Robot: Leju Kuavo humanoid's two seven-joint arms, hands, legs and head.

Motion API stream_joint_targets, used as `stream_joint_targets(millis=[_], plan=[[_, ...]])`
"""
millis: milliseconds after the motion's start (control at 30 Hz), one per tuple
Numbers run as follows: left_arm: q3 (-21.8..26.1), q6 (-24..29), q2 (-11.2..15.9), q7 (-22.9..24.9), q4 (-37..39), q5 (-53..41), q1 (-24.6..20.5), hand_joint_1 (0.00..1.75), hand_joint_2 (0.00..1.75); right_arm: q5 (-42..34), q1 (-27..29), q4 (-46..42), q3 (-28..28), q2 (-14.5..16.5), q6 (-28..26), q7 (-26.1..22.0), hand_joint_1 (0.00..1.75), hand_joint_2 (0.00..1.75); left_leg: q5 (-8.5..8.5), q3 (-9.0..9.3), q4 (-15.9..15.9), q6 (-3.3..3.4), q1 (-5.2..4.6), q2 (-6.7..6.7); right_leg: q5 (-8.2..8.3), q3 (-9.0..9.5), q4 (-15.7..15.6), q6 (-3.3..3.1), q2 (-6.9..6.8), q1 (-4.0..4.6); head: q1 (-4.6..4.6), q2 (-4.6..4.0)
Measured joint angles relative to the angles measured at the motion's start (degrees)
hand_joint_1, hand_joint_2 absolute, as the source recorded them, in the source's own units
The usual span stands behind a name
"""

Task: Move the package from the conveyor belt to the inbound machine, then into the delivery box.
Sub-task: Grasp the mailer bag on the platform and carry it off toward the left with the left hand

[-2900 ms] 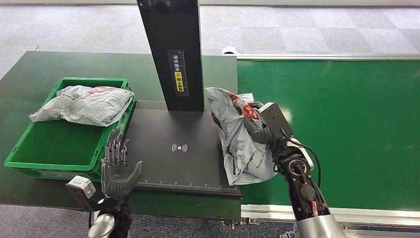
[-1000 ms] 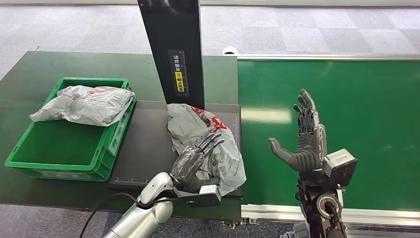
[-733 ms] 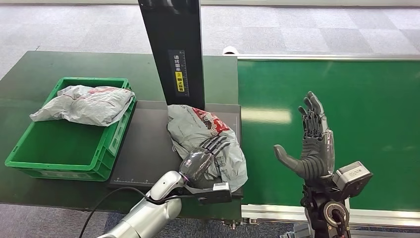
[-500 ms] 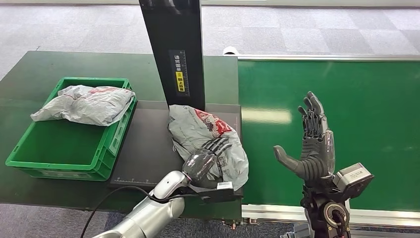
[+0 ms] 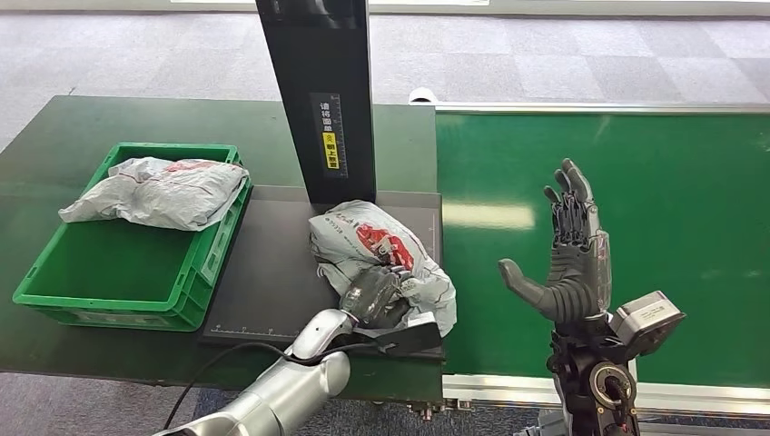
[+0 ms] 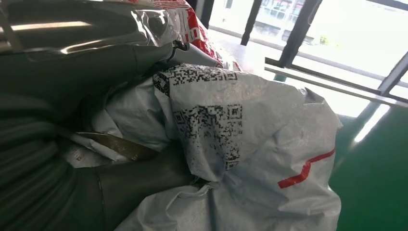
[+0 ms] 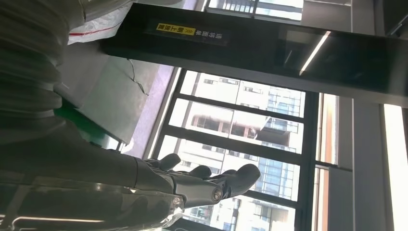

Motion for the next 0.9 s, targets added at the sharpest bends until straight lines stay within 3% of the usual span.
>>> stream_joint_targets(millis=[100,367,500,700,900], plan=[[4.23,1.03,0.34,-3.03,-2.12,6.77,1.08,1.75,1.75,-1.44,0.35,0.03,-0.24,0.40,-0.11,0.22,0.00,1.75,0.00,0.02,0.00,0.00,0.01,0.08,0.00,-0.01,0.00,0.00,0.04,0.01,-0.01,0.00],[13.56,-0.06,3.75,-8.96,-18.44,17.70,7.71,1.75,1.75,-3.25,2.61,0.04,-1.63,1.35,-0.16,0.38,0.00,1.75,0.00,-0.16,0.00,-0.01,0.02,0.18,-0.01,-0.22,0.02,-0.01,0.08,0.04,-0.01,0.00],[15.87,-3.77,5.99,-14.28,-35.66,28.21,13.97,1.75,1.75,-4.65,4.44,0.00,-2.66,1.83,-0.84,0.02,0.00,1.75,-0.01,-0.42,0.00,-0.01,0.01,0.21,-0.01,-0.48,0.03,-0.01,0.10,0.03,0.01,0.00],[19.56,-2.02,11.58,-18.10,-64.63,32.37,20.50,1.75,1.75,-5.75,7.71,-0.84,-5.60,3.16,-2.46,-0.18,0.00,1.75,-0.05,-0.55,-0.02,-0.04,0.03,0.22,-0.05,-0.62,0.02,-0.01,0.10,0.05,-0.01,0.00],[28.76,-1.58,15.40,-20.92,-74.68,44.34,20.15,1.75,1.75,-6.02,8.69,-1.40,-7.14,3.29,-2.81,0.88,0.00,1.75,-0.02,-0.48,-0.03,-0.06,0.06,0.25,-0.06,-0.57,0.03,-0.03,0.11,0.09,-0.01,0.00]])
